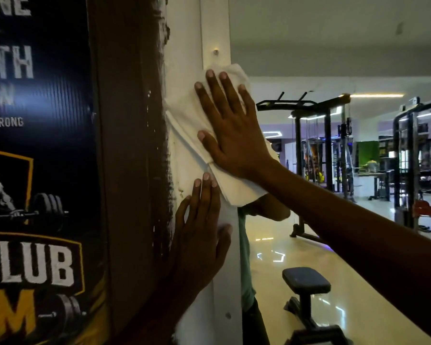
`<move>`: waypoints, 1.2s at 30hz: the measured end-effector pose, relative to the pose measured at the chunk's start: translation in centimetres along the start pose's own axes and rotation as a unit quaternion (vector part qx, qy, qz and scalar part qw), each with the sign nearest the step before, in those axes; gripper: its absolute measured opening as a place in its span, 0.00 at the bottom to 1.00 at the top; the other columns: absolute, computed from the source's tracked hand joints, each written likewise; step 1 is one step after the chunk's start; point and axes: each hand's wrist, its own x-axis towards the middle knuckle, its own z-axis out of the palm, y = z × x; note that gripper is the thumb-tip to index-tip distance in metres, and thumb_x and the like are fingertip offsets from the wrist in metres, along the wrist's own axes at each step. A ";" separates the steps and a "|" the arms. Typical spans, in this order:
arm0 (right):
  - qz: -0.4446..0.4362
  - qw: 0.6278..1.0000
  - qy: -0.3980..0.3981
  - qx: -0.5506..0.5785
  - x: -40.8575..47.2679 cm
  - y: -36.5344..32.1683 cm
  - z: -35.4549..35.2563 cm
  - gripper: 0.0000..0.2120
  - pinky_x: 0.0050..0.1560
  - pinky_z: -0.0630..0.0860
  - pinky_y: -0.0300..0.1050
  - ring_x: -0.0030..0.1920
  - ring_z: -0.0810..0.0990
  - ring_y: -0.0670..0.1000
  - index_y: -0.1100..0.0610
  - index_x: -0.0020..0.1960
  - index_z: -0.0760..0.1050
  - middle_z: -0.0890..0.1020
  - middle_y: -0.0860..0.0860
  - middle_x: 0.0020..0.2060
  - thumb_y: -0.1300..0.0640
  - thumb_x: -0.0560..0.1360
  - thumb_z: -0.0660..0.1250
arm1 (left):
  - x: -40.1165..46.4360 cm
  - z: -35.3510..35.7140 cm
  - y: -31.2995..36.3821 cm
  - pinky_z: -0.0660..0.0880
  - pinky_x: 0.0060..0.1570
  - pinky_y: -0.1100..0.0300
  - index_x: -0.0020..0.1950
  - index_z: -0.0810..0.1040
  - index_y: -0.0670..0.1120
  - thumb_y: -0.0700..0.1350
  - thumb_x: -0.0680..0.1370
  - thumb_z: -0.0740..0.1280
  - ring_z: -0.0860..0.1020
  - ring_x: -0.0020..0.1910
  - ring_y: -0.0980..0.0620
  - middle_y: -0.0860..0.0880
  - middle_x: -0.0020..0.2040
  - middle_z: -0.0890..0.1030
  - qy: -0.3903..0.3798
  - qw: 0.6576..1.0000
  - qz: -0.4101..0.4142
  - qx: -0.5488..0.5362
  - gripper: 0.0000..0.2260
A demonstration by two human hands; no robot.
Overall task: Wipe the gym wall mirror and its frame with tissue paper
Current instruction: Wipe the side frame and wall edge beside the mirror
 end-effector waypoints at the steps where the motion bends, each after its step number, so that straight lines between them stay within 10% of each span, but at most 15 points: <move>1: -0.002 1.000 0.003 -0.003 -1.0 -0.4 0.1 0.37 0.82 0.46 0.64 0.84 0.49 0.62 0.61 0.84 0.54 0.53 0.62 0.84 0.40 0.83 0.53 | -0.2 0.3 0.0 0.52 0.80 0.49 0.83 0.56 0.41 0.56 0.82 0.58 0.55 0.83 0.45 0.42 0.83 0.55 0.009 1.000 0.001 -0.001 0.33; 24: 0.034 0.999 0.023 -0.003 -18.3 -8.9 2.1 0.35 0.83 0.42 0.60 0.84 0.46 0.61 0.57 0.85 0.50 0.50 0.60 0.84 0.40 0.84 0.48 | -14.1 5.8 1.7 0.52 0.81 0.46 0.82 0.57 0.39 0.60 0.81 0.55 0.55 0.83 0.43 0.38 0.82 0.59 0.061 0.995 0.011 -0.073 0.37; 31: 0.061 0.998 0.000 -0.018 -20.7 -10.7 1.4 0.36 0.83 0.39 0.58 0.85 0.43 0.59 0.56 0.86 0.46 0.46 0.58 0.85 0.39 0.83 0.46 | -18.9 6.5 2.8 0.38 0.77 0.62 0.84 0.51 0.43 0.64 0.79 0.48 0.44 0.82 0.53 0.44 0.85 0.49 0.031 0.998 0.007 -0.056 0.39; 36: 0.058 0.998 0.016 -0.008 -26.7 -13.6 2.5 0.36 0.83 0.42 0.61 0.85 0.45 0.60 0.56 0.86 0.48 0.48 0.59 0.85 0.40 0.84 0.49 | -22.7 7.3 3.8 0.54 0.79 0.48 0.81 0.59 0.42 0.62 0.78 0.57 0.62 0.80 0.41 0.37 0.81 0.63 0.051 0.994 -0.011 -0.092 0.37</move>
